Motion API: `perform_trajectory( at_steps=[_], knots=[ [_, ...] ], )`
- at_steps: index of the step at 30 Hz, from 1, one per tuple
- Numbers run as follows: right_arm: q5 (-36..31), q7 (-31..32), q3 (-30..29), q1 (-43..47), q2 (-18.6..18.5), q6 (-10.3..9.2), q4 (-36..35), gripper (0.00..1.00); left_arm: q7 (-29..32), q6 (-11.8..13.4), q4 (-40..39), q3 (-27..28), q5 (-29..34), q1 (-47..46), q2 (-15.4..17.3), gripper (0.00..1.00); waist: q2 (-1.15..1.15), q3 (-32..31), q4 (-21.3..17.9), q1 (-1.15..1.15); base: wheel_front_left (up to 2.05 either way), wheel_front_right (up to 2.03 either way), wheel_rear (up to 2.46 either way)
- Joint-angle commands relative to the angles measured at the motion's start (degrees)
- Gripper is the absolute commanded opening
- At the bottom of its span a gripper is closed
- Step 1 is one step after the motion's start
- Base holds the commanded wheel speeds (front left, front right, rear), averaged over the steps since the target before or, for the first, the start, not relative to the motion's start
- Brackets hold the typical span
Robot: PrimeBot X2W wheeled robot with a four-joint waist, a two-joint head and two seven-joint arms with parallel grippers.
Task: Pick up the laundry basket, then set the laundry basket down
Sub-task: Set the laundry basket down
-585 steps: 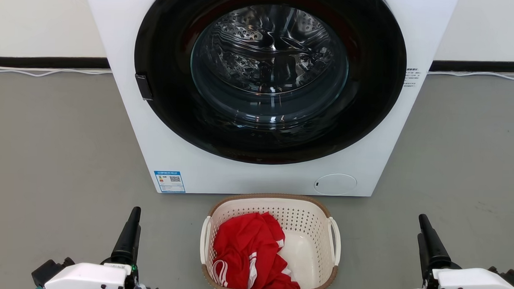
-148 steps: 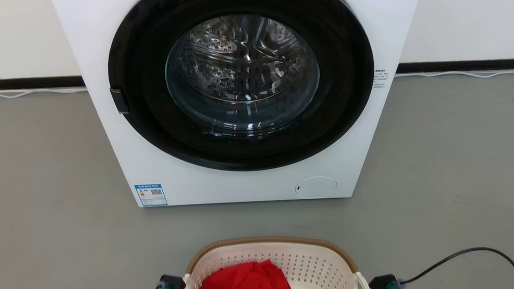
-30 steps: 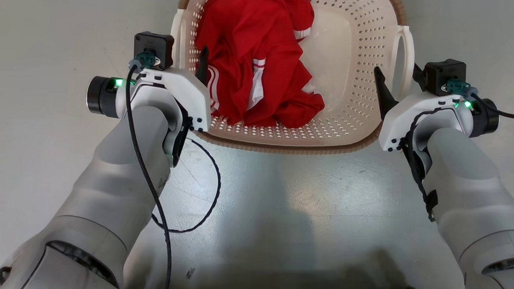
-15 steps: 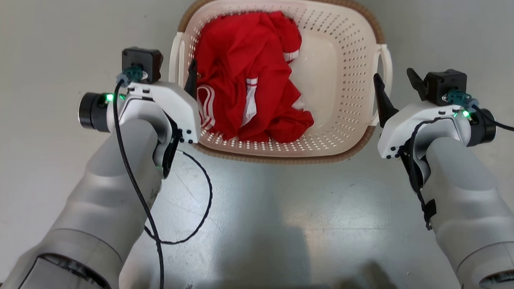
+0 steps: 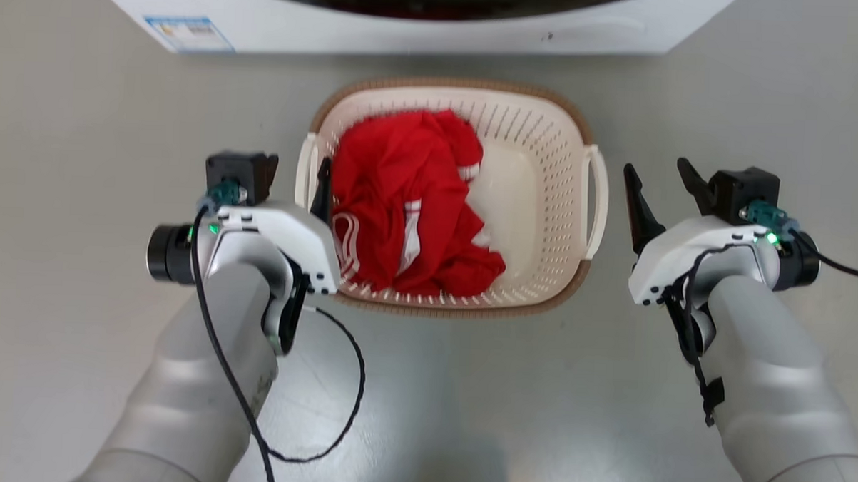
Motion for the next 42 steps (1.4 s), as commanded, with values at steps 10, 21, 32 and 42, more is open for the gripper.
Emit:
perform_trajectory(
  at_steps=[10,21,32,42],
  knots=[
    [-2.62,-0.78,-2.82,8.10,0.96,0.34,-6.55,1.00,-0.36,-2.02,-6.23,8.81,4.79,9.96,0.68,1.00,0.00,-13.72,-0.59,0.00,0.00,0.00,0.00],
    [-1.43,-0.78,-1.17,17.40,0.96,0.34,-15.13,1.00,-0.36,-4.45,-12.23,16.67,9.36,20.35,-0.09,1.00,0.00,-26.14,-1.16,0.00,0.00,0.00,0.00],
    [-1.90,-0.78,-1.42,25.80,0.96,0.34,-21.78,1.00,-0.36,-5.40,-15.67,20.54,12.43,27.82,-0.56,1.00,0.00,-34.52,-0.64,0.00,0.00,0.00,0.00],
    [-2.58,-0.78,-1.45,30.87,0.96,0.34,-27.63,1.00,-0.36,-5.31,-20.37,22.45,13.07,32.47,-0.80,1.00,0.00,-37.17,-0.21,0.00,0.00,0.00,0.00]
  ],
)
